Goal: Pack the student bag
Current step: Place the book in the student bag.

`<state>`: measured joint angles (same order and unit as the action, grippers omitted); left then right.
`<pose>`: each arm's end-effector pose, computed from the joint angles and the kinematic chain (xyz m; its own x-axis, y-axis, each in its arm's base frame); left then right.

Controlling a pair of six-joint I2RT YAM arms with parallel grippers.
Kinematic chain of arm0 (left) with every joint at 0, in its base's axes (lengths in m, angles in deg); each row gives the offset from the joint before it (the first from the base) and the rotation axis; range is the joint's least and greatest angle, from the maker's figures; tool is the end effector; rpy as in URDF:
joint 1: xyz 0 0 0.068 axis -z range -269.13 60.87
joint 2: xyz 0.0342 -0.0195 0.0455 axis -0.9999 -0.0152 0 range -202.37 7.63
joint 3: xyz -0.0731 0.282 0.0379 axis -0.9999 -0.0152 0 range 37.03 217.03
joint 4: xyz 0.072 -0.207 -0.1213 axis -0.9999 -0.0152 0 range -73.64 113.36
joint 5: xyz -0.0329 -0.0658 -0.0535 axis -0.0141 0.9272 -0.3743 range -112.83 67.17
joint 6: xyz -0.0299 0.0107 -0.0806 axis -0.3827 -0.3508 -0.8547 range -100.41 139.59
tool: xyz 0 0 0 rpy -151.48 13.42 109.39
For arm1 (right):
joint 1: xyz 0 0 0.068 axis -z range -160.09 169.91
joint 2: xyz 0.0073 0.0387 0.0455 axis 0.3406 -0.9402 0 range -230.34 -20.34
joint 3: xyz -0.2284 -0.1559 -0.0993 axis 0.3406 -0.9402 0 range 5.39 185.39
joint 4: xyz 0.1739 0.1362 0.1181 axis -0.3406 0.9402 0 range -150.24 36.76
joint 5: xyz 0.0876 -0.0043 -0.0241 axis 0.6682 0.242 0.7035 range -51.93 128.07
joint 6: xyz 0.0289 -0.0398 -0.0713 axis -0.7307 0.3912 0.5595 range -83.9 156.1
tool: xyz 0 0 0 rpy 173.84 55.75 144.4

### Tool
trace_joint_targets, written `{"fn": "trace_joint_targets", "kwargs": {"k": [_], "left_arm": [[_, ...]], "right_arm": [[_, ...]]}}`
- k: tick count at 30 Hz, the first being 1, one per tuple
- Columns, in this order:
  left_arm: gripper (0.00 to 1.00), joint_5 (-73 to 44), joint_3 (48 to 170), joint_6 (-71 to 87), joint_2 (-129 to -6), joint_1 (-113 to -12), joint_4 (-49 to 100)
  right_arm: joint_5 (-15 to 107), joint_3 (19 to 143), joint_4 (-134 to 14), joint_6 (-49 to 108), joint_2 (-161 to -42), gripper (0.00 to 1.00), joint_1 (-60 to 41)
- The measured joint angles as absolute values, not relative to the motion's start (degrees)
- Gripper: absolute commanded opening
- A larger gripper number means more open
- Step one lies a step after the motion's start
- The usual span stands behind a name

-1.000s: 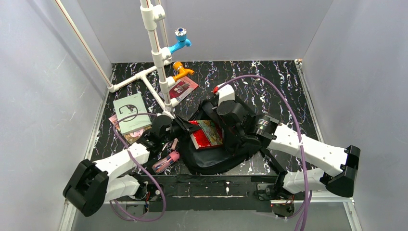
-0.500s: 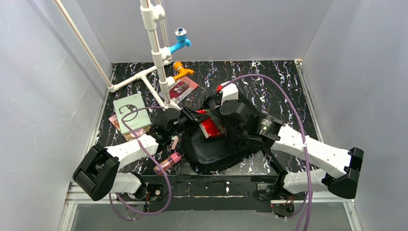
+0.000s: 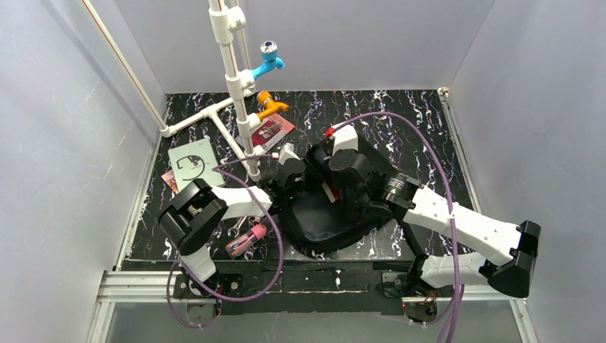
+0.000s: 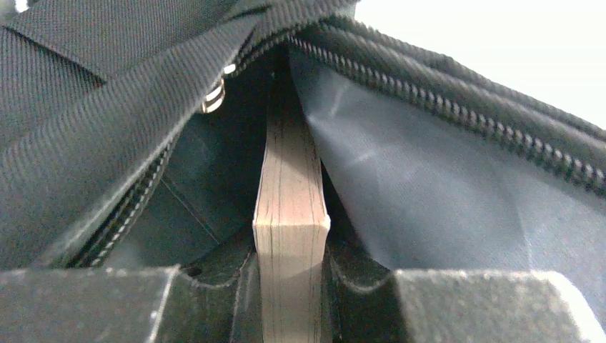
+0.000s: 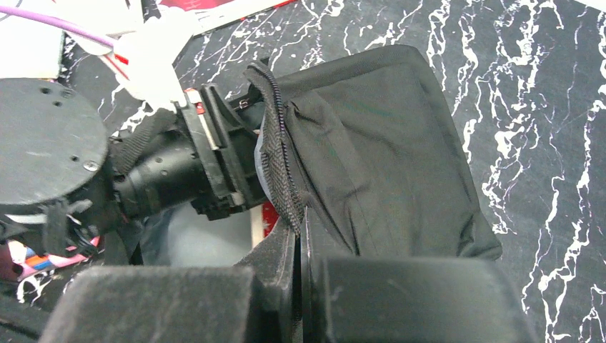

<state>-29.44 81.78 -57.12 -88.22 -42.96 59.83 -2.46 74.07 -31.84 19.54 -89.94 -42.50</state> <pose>0.2747 -0.2734 0.2158 -0.6625 -0.7058 -0.2508 -0.0232 0.3540 -0.9350 0.1691 0.2162 0.3727 -0.3347 -0.1726 -0.9264 -0.3295 0.9425 -0.0565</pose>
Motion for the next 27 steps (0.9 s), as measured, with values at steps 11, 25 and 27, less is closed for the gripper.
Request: {"fn": "trace_joint_targets", "kwargs": {"k": [11, 25, 27], "left_arm": [[0.63, -28.13, 90.31, -52.4, -93.8, -41.69, 49.71], [0.86, -17.88, 91.25, -36.93, -64.27, -47.35, 9.01], [0.92, -17.57, 92.89, -32.14, -58.02, -52.05, 1.84]], "right_arm": [[-3.71, 67.73, -33.39, 19.56, -87.01, 0.01, -36.03], [-1.3, 66.31, -34.81, 24.13, -88.89, 0.07, -33.08], [0.62, 65.44, -35.31, 24.7, -89.37, 0.13, -33.06]]}}
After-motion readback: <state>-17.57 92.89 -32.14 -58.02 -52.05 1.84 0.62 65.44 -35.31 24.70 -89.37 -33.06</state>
